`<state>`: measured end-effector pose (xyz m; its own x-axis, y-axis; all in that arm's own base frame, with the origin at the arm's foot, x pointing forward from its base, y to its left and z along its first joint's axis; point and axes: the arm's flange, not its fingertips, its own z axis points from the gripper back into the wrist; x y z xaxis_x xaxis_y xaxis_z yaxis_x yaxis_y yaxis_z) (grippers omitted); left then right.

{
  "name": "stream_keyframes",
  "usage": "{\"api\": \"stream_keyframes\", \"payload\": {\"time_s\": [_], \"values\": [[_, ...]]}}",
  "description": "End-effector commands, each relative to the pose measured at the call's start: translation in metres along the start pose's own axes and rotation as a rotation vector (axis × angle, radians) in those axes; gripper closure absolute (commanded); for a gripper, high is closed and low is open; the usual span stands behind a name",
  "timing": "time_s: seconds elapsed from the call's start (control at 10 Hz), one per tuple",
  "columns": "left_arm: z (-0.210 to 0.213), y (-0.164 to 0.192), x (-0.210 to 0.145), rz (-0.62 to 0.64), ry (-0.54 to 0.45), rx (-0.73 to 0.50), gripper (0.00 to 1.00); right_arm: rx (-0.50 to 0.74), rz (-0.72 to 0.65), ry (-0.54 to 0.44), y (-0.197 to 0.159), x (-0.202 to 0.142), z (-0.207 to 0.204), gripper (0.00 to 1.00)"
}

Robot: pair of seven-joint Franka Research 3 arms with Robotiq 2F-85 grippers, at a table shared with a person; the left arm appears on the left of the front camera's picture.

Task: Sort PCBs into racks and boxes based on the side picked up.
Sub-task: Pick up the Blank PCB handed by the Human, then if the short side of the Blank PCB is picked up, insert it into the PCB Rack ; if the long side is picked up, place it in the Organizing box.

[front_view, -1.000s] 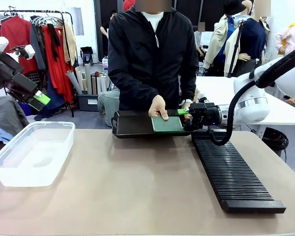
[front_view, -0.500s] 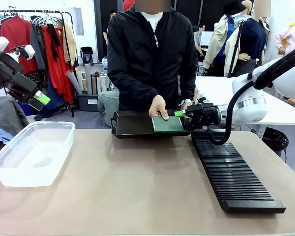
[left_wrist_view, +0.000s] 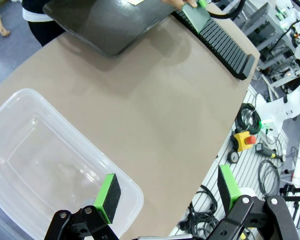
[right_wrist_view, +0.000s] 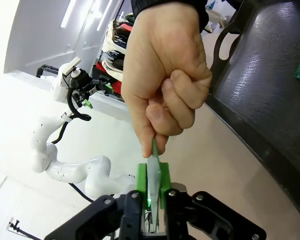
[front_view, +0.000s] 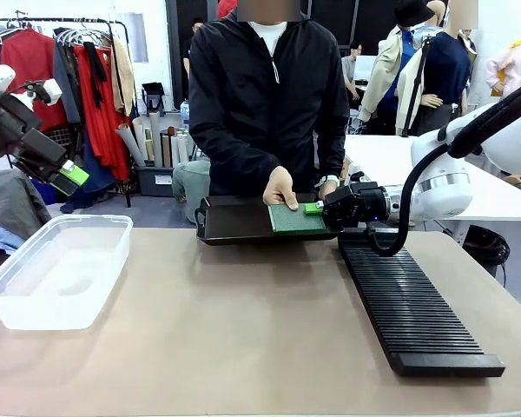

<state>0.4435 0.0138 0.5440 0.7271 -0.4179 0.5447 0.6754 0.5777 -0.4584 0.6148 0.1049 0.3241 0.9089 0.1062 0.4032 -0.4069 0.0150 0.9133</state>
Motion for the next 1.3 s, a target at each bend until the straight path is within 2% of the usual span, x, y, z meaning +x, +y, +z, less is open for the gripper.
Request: {"api": "stream_keyframes", "payload": {"time_s": [0.0,1.2], "values": [[0.0011,-0.0007,0.0001,-0.004,-0.003,-0.004,0.00,0.010,0.026,-0.048,0.0001,0.0012,-0.0041,1.00],[0.0011,-0.0007,0.0001,-0.004,-0.003,-0.004,0.00,0.005,0.001,-0.013,-0.0006,0.0003,0.0006,1.00]]}}
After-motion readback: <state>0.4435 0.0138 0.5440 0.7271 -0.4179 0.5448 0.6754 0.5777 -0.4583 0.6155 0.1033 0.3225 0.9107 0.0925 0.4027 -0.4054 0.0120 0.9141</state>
